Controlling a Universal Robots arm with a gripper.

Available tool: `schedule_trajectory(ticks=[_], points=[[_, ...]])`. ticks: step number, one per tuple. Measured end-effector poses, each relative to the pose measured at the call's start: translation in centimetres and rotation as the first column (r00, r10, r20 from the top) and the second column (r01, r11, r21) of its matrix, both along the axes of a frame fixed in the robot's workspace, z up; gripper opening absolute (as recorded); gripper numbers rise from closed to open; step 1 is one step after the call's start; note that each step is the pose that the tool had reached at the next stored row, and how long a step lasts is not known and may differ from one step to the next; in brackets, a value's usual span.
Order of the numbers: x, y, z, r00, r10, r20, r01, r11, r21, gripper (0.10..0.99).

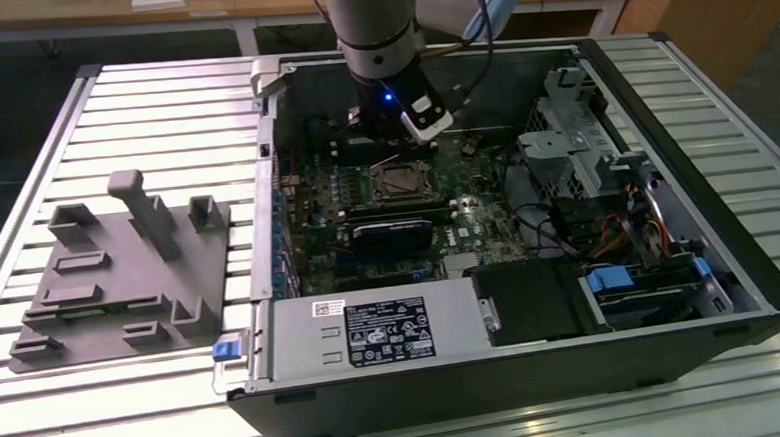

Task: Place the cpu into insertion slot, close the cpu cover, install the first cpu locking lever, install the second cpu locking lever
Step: 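Install the first cpu locking lever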

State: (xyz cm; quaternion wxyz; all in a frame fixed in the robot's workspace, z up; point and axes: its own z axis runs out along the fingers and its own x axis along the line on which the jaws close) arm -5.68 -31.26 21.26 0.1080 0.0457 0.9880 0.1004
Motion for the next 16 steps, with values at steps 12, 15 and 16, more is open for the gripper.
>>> schedule_trajectory(ticks=[12, 15, 16], points=[[0.0, 1.02, -0.34, 0.9982, -0.061, 0.0019, 0.061, 0.9981, -0.013, 0.106], [0.0, 1.09, -0.42, 0.9967, -0.082, 0.0023, 0.082, 0.9966, -0.015, 0.106], [0.0, 1.09, -0.45, 0.9955, -0.095, 0.0023, 0.095, 0.9954, -0.015, 0.106]])
